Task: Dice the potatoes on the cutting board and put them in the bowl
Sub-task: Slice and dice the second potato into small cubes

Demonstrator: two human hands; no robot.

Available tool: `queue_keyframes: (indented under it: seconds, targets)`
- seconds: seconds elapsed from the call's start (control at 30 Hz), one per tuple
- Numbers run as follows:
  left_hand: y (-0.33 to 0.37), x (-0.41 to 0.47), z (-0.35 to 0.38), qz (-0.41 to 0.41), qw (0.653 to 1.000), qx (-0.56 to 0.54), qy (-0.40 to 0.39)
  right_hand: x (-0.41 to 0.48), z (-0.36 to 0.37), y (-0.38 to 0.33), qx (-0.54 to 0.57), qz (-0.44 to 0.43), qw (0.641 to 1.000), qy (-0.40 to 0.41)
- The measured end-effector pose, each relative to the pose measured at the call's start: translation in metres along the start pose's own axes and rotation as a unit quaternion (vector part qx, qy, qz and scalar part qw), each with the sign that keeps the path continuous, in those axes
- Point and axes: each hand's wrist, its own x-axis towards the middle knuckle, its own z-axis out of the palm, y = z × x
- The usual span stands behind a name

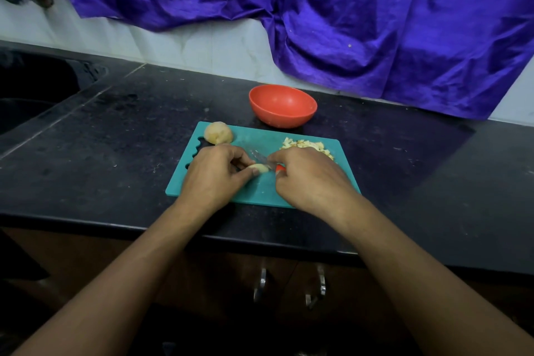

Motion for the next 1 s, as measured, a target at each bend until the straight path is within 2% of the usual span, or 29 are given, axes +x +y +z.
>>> queue_keyframes:
  seconds: [0.17,0.47,0.53,0.7,1.0]
  targets:
    - [0.000,0.002,0.000,-0.006,1.000,0.005,-0.002,0.008,-0.001,-0.008,-0.015,-0.003,1.000,-0.005]
    - [0.002,0.002,0.000,-0.006,1.000,0.015,-0.001,-0.025,0.042,0.006,-0.056,-0.054,0.994,0.071]
    - [0.003,0.001,0.000,-0.007,1.000,0.014,-0.001,-0.029,0.039,0.010,-0.041,-0.046,0.996,0.066]
    - [0.003,0.000,0.000,-0.012,1.000,0.007,0.003,-0.028,0.027,0.023,0.090,0.022,0.994,0.056]
    - [0.002,-0.001,-0.001,-0.003,1.000,0.004,0.007,-0.016,0.016,0.002,0.067,0.016,0.997,0.046]
